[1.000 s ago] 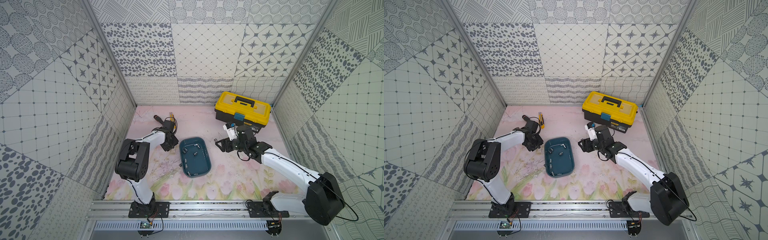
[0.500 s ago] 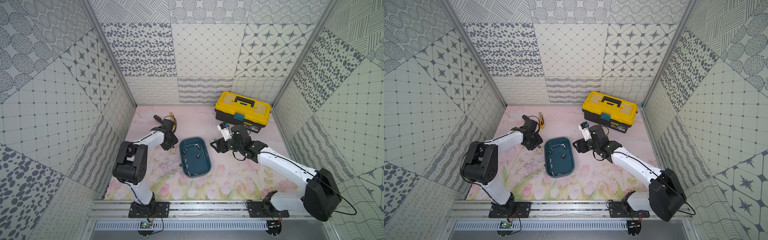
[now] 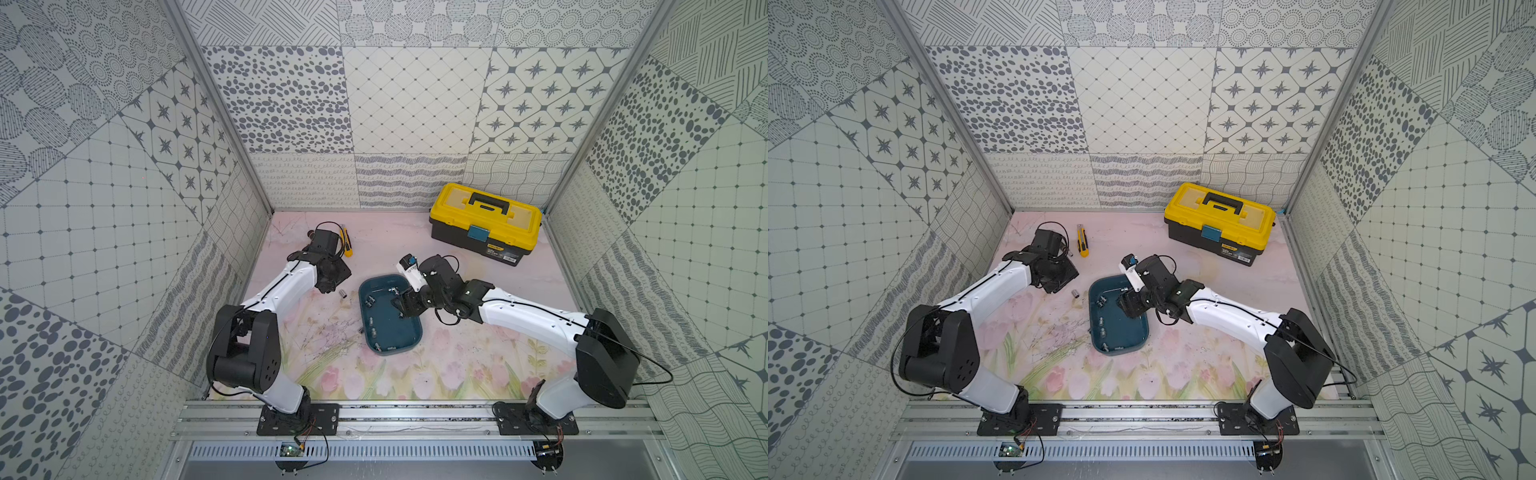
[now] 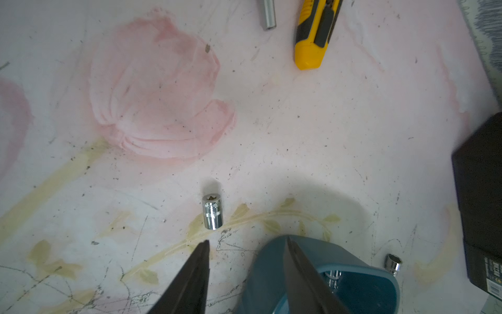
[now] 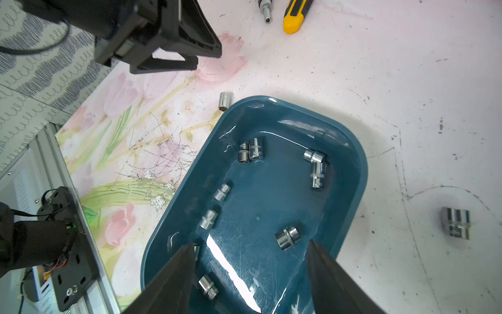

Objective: Take out the socket from the storage box
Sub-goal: Place the socket head at the center of the board, then pick up the socket head from the storage box.

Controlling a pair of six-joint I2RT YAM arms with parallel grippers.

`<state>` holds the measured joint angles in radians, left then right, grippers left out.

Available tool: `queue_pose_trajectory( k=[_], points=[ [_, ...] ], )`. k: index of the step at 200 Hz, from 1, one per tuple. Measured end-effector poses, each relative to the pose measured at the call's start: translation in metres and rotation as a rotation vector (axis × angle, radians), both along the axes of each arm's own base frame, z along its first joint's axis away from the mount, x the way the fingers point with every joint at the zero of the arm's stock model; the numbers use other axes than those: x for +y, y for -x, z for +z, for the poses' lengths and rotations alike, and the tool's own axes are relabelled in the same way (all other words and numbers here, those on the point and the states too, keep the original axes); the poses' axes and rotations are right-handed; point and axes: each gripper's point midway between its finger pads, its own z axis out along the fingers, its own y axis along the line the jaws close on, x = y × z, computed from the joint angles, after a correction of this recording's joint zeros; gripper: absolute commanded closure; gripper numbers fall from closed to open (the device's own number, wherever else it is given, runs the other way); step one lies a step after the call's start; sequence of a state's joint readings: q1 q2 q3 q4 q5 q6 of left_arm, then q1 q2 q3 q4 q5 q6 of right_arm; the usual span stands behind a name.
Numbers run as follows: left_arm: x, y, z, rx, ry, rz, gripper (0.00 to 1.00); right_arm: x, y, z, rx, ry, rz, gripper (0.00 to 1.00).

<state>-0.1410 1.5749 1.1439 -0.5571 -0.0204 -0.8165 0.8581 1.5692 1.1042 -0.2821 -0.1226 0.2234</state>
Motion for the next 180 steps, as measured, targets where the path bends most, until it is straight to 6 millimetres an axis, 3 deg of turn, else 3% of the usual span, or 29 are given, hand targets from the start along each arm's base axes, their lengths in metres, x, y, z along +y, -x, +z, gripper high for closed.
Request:
queue_pose_trajectory(
  k=[54,78,124,180],
  points=[
    [0.011,0.012,0.03,-0.042,0.025,-0.005,0.48,0.019,-0.003,-0.015,-0.018,0.065,0.028,0.31],
    [0.015,0.018,0.032,-0.042,0.036,-0.001,0.48,0.03,-0.007,-0.031,-0.003,0.088,0.036,0.33],
    [0.027,0.04,-0.006,0.062,0.066,0.047,0.47,0.042,-0.012,-0.062,0.029,0.124,0.059,0.33],
    [0.03,0.057,-0.049,0.175,0.103,0.085,0.47,0.058,-0.023,-0.069,-0.004,0.113,0.08,0.33]
  ],
)
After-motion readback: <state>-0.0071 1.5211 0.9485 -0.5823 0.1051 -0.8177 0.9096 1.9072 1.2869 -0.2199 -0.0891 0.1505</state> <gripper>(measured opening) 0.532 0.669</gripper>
